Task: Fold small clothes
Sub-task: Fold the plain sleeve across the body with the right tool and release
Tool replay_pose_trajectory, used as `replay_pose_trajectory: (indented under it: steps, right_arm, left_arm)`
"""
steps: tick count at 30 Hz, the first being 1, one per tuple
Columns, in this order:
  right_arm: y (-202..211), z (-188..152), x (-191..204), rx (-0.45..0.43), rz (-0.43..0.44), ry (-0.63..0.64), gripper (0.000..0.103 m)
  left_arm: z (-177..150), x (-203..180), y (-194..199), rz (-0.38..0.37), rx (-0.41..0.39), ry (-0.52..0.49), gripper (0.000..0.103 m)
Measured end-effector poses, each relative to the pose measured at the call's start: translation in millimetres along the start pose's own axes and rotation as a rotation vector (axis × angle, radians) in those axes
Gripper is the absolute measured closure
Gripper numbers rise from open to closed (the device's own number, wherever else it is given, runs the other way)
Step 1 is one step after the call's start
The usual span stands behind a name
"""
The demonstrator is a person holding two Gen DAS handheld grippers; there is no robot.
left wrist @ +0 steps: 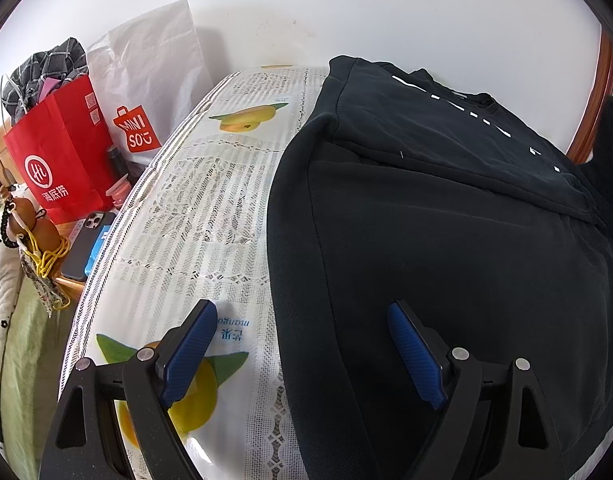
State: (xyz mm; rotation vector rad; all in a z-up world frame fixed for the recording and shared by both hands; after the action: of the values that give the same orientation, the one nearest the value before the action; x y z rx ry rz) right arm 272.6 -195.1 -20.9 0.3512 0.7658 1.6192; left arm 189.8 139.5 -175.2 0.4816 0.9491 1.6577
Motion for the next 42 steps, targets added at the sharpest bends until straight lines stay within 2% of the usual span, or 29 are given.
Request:
replay_pose_trajectory:
  steps: [5, 11, 16, 18, 19, 22, 23, 26, 31, 34, 36, 38, 42]
  right_arm:
    - [-46, 36, 79, 0.051, 0.234, 0.019, 0.093]
    - [-97, 63, 163, 0.042, 0.373, 0.071, 0.093]
    - [-146, 73, 197, 0.074, 0.399, 0.061, 0.093]
    - [-165, 69, 200, 0.110, 0.421, 0.026, 0.088]
    - [-173, 66, 201, 0.125, 0.449, 0.011, 0.083]
    - [-185, 56, 199, 0.154, 0.544, -0.009, 0.078]
    - [-185, 53, 196, 0.143, 0.540, -0.003, 0.077]
    - [-180, 40, 184, 0.108, 0.448, 0.048, 0.077]
    - [-201, 15, 192, 0.201, 0.322, 0.164, 0.078]
    - [-202, 8, 200, 0.189, 0.287, 0.213, 0.078]
    - [-195, 10, 197, 0.189, 0.296, 0.199, 0.078]
    - [-183, 9, 188, 0.170, 0.300, 0.163, 0.077]
    - [-151, -1, 160, 0.169, 0.238, 0.173, 0.077]
  left_arm:
    - [0, -1, 0, -0.001, 0.001, -0.001, 0.016]
    - [-1, -1, -1, -0.006, 0.004, 0.000, 0.015]
    - [-1, -1, -1, -0.006, 0.004, 0.001, 0.015]
    - [-1, -1, -1, -0.007, 0.004, 0.001, 0.014]
    - [-1, -2, -1, -0.007, 0.005, 0.001, 0.014]
    - [-1, -2, -1, -0.008, 0.005, 0.001, 0.014]
    - [-1, -2, -1, -0.008, 0.005, 0.001, 0.014]
    - [-1, -3, -2, -0.007, 0.005, 0.000, 0.014]
    - [-1, -3, -2, -0.007, 0.006, 0.000, 0.013]
    - [-1, -3, -2, -0.009, 0.006, 0.001, 0.013]
    - [-2, -4, -2, -0.010, 0.007, 0.002, 0.013]
    - [-1, -4, -2, -0.011, 0.007, 0.002, 0.012]
    - [-1, -4, -2, -0.011, 0.007, 0.002, 0.012]
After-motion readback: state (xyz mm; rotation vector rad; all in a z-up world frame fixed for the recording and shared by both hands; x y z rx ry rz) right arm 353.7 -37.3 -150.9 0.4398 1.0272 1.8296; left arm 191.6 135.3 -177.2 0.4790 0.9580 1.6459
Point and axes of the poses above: each gripper's, at about its wrist camera, not at the fingertips, and y roughly against the way its jaws point, x to its left, z to its top, the point moved 1 cm from there along -y, roughly the way its jaws point, and after that the axes turned 13 degrees about y, right-handed, at the moved point
